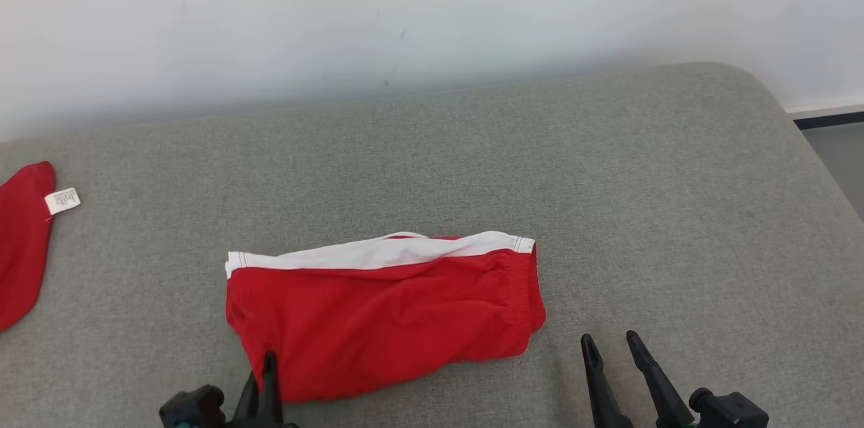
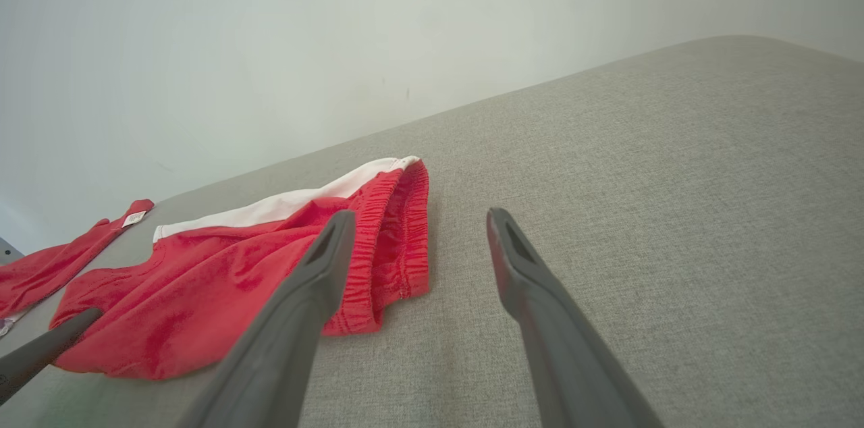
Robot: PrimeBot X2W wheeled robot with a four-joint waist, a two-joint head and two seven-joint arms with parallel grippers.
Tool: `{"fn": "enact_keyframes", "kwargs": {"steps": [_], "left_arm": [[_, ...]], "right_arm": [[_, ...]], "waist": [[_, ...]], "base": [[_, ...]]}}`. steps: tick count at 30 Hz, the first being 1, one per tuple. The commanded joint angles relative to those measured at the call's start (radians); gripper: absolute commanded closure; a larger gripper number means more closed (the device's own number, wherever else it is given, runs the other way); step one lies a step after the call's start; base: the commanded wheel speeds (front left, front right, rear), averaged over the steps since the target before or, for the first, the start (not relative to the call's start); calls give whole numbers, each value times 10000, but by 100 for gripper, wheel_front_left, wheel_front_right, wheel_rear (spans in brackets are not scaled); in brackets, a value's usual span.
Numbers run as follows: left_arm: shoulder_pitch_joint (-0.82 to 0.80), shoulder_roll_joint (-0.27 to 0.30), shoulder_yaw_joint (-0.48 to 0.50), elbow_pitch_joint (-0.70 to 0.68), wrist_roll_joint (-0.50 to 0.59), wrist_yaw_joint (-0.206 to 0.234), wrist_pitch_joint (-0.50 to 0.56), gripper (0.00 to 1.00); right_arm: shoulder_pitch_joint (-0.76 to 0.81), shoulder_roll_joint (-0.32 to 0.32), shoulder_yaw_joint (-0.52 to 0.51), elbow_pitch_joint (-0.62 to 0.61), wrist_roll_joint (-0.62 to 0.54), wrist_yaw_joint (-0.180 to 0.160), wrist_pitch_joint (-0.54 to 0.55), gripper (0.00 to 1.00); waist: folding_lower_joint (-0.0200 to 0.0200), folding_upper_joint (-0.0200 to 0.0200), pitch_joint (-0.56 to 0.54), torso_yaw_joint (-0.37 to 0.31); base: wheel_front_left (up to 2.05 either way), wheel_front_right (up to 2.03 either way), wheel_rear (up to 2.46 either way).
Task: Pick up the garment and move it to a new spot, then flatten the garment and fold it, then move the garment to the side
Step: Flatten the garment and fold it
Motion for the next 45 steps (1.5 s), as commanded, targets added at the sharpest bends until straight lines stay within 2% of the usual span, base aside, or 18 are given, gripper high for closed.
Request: {"fn": "enact_keyframes", "kwargs": {"steps": [1, 4, 5, 6, 7, 8, 13, 19, 23, 28, 36, 38, 42, 45], "left_arm": [[252, -62, 17, -196, 4, 91, -14, 100], [535, 72, 30, -561, 151, 309, -15, 100], [657, 143, 82, -831, 318, 483, -21, 79], [704, 188, 108, -898, 400, 516, -22, 64], [726, 231, 121, -965, 495, 555, -23, 25], [746, 248, 143, -1048, 582, 565, -24, 0], [836, 222, 460, -1541, 935, 504, -26, 0], [1213, 242, 1227, -2695, 2611, 468, -27, 0], [1495, -19, 1792, -3005, 3127, 177, -28, 0], [1741, -334, 2298, -2937, 3467, -165, -26, 0], [1606, -628, 2695, -2691, 4033, -577, -28, 0], [1586, -654, 2763, -2665, 4069, -628, -28, 0], [1544, -735, 2931, -2513, 4199, -761, -29, 0], [1563, -761, 3020, -2433, 4237, -840, -29, 0]], "right_arm": [[12, -8, -55, 43, -104, 14, -7, 0], [-68, -8, -138, 133, -117, 14, -7, 0], [-126, -23, -117, 203, -170, 14, -7, 0], [-137, -25, -116, 218, -180, 14, -7, 0], [-154, -33, -122, 241, -187, 14, -7, 0], [-185, -48, -125, 271, -180, 14, -8, 0], [-446, -193, -34, 526, -264, 14, -7, 0], [-1331, -381, -143, 1506, -347, 14, -7, 0], [-1911, -406, -122, 2354, -448, 14, 6, 0], [-2741, -368, 169, 3385, -456, 14, 43, 0], [-4050, -195, -270, 5702, -728, 14, 614, 0], [-4172, -155, -290, 5926, -690, 14, 681, 0], [-4545, -75, -205, 6873, -518, 14, 1055, 0], [-4752, 39, -37, 7306, 24, 14, 1233, 0]], "waist": [[2, 0, -11, 34], [2, 0, -15, 101], [2, 0, -52, 185], [2, 0, -62, 206], [2, 0, -66, 231], [2, 0, -67, 255], [2, 0, -20, 411], [2, 0, 37, 776], [2, 0, 38, 1076], [2, 0, 15, 1402], [2, 0, -23, 1870], [2, 0, -35, 1900], [2, 0, -73, 1998], [2, 0, -102, 2033]], "base": [[0, 0, 0], [0, 0, 0], [0, 0, 0], [0, 0, 0], [0, 0, 0], [0, 0, 0], [0, 0, 0], [0, 0, 0], [0, 0, 0], [0, 0, 0], [0, 0, 0], [0, 0, 0], [0, 0, 0], [0, 0, 0]]}}
